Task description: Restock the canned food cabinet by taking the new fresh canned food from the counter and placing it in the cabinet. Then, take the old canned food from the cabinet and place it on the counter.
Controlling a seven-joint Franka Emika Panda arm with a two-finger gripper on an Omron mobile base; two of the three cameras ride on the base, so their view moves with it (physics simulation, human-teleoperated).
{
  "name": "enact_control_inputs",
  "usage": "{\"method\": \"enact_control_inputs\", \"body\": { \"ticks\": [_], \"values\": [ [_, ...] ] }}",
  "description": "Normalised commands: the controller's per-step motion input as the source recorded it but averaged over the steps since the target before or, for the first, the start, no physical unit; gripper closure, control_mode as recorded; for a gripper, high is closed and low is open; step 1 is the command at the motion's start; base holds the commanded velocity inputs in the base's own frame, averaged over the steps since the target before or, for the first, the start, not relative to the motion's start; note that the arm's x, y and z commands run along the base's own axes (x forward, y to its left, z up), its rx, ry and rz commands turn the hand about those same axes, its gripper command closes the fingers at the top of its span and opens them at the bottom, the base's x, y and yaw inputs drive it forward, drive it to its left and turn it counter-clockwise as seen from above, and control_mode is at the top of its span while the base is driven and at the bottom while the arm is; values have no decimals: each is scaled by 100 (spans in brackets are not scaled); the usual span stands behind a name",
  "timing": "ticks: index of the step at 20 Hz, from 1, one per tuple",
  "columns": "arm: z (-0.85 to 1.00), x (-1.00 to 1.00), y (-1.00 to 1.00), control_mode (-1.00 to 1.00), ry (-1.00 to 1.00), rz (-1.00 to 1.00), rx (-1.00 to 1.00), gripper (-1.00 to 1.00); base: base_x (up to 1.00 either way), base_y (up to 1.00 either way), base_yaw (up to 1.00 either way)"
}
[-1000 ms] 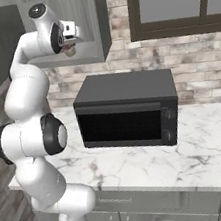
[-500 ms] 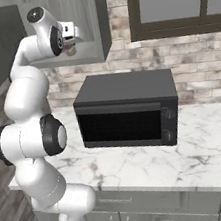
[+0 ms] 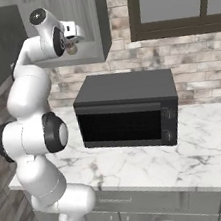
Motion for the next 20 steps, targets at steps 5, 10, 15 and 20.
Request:
{"method": "enact_control_inputs", "body": {
  "ticks": [5, 10, 15, 20],
  "values": [
    [0, 11, 0, -100, 0, 0, 0, -100, 0, 0, 0],
    [0, 14, 0, -100, -10, 0, 0, -100, 0, 0, 0],
    [0, 9, 0, -100, -22, 0, 0, -100, 0, 0, 0],
    [2, -12, -1, -100, -29, 0, 1, -100, 0, 0, 0]
  ]
}}
